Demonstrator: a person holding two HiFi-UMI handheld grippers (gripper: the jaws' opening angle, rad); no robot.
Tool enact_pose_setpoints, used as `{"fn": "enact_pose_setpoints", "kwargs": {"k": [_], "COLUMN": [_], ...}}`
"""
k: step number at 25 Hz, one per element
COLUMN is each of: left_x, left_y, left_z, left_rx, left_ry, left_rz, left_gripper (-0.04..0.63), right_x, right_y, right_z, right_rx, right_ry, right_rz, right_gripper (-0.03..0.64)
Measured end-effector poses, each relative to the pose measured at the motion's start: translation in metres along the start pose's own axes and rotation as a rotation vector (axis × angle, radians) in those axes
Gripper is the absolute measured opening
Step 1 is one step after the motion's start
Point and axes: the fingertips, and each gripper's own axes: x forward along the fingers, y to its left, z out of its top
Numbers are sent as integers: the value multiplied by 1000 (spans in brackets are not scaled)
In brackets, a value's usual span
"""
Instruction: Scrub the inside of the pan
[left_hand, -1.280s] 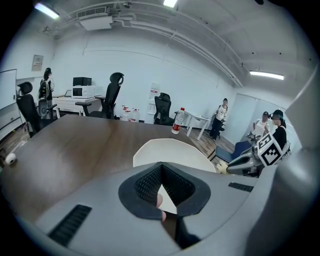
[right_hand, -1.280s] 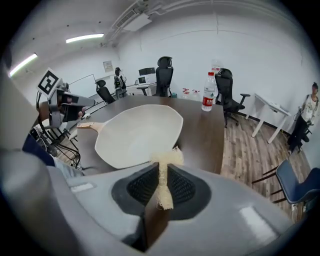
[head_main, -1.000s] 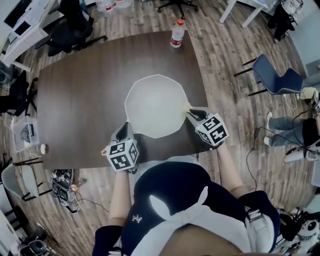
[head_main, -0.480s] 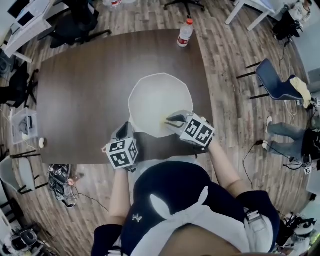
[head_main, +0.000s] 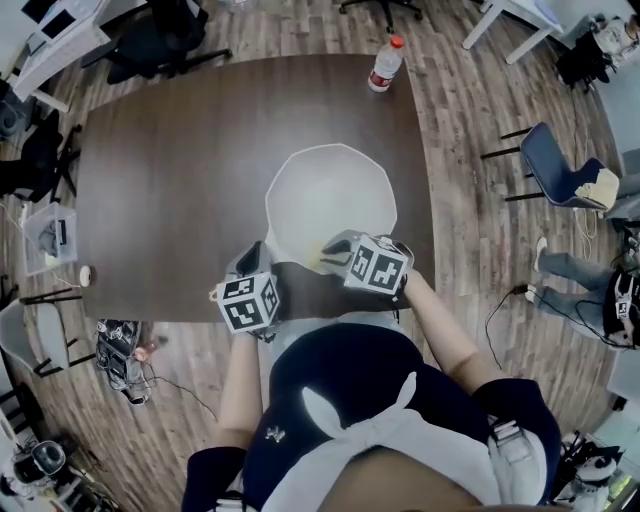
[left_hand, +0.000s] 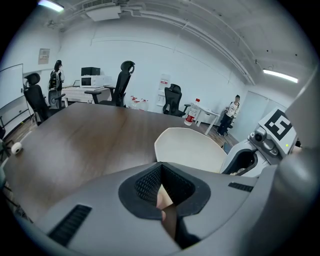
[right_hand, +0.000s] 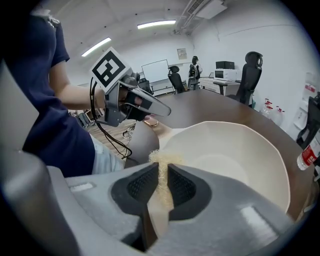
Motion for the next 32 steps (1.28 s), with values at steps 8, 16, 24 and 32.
{"fn": "enact_pose_setpoints", "kwargs": {"k": [8, 16, 24, 32], "left_x": [-2, 2, 7, 11], "left_y": [15, 23, 27, 25], "left_z": [0, 0, -3, -4], "left_rx": [-14, -15, -22, -24], "left_ry": [5, 15, 30, 33], "left_rz": [16, 17, 11, 9], "left_gripper": [3, 3, 3, 3], "right_x": [28, 44, 60, 67], "right_y": [-5, -9, -14, -21], "right_z": [-1, 0, 5, 14], "right_rx": [-40, -72, 11, 21], "right_ry": [85, 145, 101, 62], "right_rz": [60, 87, 119, 106], "right_gripper": [55, 55, 55, 55]}}
